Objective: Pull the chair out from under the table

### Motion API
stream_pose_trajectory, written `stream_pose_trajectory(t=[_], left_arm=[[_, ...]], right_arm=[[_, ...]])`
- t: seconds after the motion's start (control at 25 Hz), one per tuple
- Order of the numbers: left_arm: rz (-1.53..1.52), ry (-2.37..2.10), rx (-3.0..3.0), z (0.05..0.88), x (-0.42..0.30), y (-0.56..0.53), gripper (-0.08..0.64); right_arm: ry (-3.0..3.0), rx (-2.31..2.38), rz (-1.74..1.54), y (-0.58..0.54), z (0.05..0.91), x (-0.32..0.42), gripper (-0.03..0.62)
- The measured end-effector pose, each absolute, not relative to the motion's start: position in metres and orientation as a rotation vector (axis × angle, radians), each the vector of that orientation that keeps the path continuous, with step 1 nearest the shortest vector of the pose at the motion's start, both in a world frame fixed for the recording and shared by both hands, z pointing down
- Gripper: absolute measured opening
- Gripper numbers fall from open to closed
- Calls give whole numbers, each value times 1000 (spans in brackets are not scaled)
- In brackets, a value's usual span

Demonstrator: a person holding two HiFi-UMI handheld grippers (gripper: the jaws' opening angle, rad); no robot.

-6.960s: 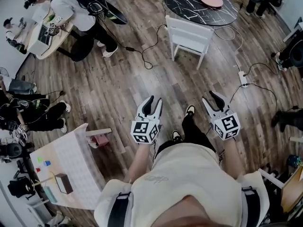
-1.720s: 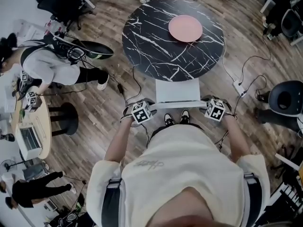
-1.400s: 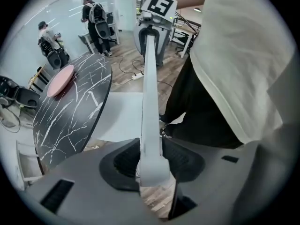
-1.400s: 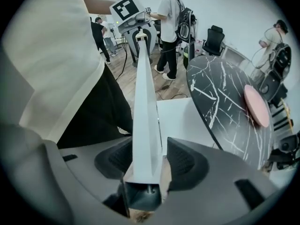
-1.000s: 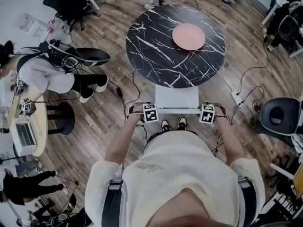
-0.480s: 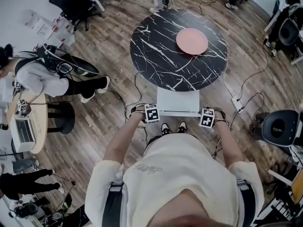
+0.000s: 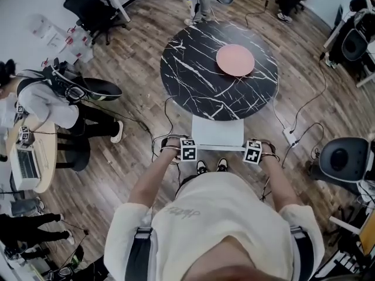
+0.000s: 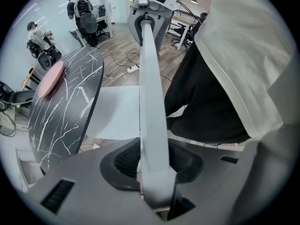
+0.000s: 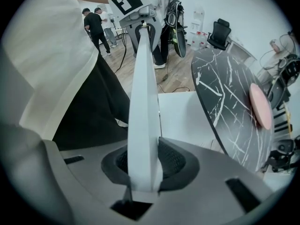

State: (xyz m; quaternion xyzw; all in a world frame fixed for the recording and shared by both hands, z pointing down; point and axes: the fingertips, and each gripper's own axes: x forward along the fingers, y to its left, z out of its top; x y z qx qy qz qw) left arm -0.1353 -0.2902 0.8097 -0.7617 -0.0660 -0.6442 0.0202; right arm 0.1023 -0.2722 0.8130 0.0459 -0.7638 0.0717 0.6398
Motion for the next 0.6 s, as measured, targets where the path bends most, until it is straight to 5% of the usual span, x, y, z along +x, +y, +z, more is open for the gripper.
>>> stream_pose_trajectory(t=[0.6], left_arm=[[-1944, -152, -2389, 806, -132, -293, 123]], right_arm=[[-1742, 106, 130, -272, 810, 104, 89]])
